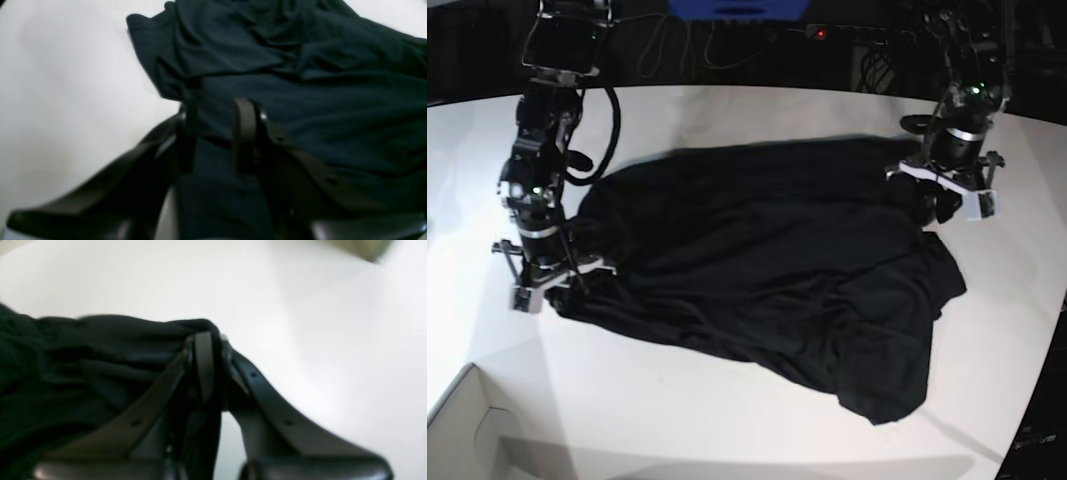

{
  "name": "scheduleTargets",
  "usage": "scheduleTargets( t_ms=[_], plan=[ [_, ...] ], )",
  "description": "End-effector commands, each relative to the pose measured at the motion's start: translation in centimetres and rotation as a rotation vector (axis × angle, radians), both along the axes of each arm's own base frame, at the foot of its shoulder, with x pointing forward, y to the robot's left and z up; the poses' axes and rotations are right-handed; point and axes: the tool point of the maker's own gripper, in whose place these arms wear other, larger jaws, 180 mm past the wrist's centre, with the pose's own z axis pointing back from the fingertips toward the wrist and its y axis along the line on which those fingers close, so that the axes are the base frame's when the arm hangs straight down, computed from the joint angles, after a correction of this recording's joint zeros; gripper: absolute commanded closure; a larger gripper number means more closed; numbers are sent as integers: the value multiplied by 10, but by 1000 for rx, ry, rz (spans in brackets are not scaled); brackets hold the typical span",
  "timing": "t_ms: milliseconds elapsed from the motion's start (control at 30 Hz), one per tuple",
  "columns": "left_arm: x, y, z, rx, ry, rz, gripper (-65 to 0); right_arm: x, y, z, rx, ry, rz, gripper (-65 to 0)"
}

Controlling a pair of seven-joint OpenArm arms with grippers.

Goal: Layout the t-shirt on the table in an organized manner, then fold the t-shirt properly
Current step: 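Lift and pull the shirt with both grippers to flatten it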

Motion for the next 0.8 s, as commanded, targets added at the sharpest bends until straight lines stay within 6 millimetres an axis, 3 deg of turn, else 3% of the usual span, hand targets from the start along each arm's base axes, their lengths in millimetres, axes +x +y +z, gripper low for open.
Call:
scheduleTargets(
  t_ms=[0, 67, 200, 333, 433, 533, 600, 767],
  plan=[
    [4, 0, 12, 3, -45, -1, -173, 7, -9, 21, -11, -66, -21, 0],
    [4, -8, 9, -18, -42, -5, -173, 2, -27, 18, -6, -61, -68, 0],
    [1, -17, 5, -27, -28, -26, -176, -2, -35, -2, -4, -5, -81, -35],
    [-3, -16, -2, -27, 18, -27, -177, -9, -41, -9, -2, 41, -94, -220],
    [-5, -16, -12, -31, 97, -36, -195, -26, -56, 5, -19, 18, -140, -349],
    [1, 2, -20, -38, 129, 16, -284, -40, -47, 24, -29, -30, -142, -427],
    [9, 13, -26, -49, 138, 51, -348, -56, -39, 35, -42, -50, -138, -440],
    [37, 20, -24, -71, 107, 69, -455, -84, -8, 28, -28, -20, -85, -440]
  ],
)
